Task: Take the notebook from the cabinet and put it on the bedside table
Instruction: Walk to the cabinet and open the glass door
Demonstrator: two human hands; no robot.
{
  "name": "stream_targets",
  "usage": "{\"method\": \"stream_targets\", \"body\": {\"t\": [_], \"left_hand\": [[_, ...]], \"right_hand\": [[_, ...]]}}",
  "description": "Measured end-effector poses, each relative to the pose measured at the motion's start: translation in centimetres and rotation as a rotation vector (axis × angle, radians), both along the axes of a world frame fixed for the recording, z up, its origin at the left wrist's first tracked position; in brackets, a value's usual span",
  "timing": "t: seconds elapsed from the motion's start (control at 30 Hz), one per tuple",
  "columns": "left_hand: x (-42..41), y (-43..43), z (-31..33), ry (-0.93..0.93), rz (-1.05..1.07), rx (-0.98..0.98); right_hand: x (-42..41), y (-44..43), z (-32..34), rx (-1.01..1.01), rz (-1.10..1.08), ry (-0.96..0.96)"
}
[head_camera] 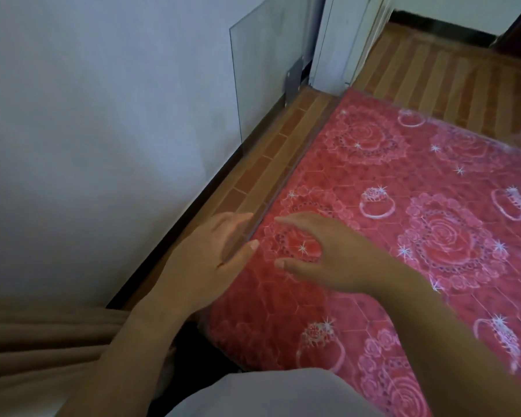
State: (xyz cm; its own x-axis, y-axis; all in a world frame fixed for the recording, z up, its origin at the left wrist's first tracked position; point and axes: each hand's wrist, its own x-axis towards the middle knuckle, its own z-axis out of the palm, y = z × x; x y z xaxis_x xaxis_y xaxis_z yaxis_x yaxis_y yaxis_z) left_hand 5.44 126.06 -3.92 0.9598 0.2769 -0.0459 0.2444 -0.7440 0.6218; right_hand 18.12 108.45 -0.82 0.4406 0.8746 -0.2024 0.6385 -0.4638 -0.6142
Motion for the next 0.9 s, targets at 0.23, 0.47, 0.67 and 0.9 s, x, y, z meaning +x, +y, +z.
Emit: {"method": "stream_targets", "body": {"t": [0.23,0.47,0.67,0.9], "left_hand": [[3.4,15.1,-0.7,0.043,-0.148,0.047],[4.8,31.4,3.4,0.116,-0.215,0.183],[5.3,38.6,3.6,0.107,-0.201,0.190],[7.3,41.6,2.1,0.187,-0.261,0.129]], "right_hand": [[0.3,13.3,-2.3,-0.005,-0.164,0.009],[0.9,29.3,-1.1,0.035,-0.228,0.065],[2.3,37.2,-1.5,0.068,-0.216,0.085],[3.8,39.5,-1.8,0.085,-0.313,0.093]]}}
